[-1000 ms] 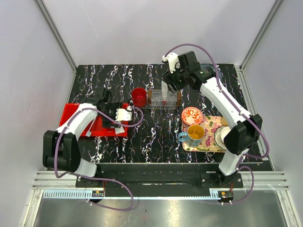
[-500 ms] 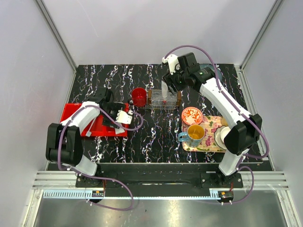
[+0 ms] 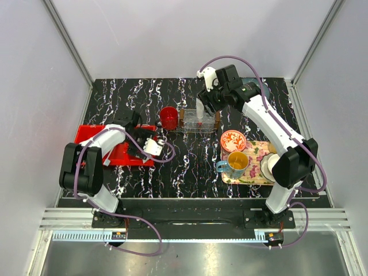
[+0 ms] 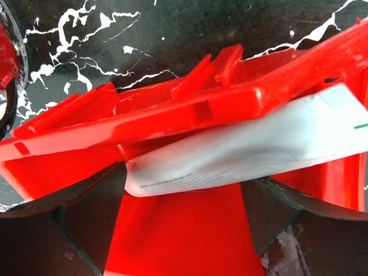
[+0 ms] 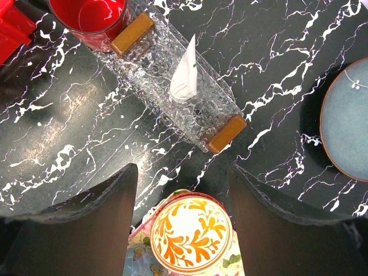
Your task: Prepare toiletry sets of a toothbrush and toothpaste on the tray
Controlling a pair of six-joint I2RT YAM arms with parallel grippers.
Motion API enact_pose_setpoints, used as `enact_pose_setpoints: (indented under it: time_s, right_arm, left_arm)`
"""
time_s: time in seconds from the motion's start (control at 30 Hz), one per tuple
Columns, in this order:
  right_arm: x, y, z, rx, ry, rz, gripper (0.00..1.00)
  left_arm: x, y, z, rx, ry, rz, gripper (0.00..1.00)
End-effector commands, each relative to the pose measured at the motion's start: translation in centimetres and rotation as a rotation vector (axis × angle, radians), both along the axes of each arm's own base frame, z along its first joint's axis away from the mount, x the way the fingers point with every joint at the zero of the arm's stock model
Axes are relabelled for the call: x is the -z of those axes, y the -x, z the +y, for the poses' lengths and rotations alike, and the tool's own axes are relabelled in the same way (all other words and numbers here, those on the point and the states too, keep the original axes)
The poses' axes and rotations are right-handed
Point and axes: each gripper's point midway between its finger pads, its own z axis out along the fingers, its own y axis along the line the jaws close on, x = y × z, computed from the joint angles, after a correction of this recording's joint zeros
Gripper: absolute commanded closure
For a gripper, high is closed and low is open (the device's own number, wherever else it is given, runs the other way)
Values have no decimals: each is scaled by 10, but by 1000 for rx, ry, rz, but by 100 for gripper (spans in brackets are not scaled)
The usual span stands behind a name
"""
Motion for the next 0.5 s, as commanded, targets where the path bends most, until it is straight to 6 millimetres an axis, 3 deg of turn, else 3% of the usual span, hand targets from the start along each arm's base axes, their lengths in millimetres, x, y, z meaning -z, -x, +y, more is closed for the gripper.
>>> enact_pose_setpoints:
  time_s: [0.0, 0.47]
  right_arm:
    - [-16, 2, -2, 6, -9, -48, 31]
    - [-14, 1, -5, 13, 3, -53, 32]
  left_arm:
    - [9, -3, -5, 47, 3, -11, 16]
    - [5, -4, -12, 15, 55, -10, 27]
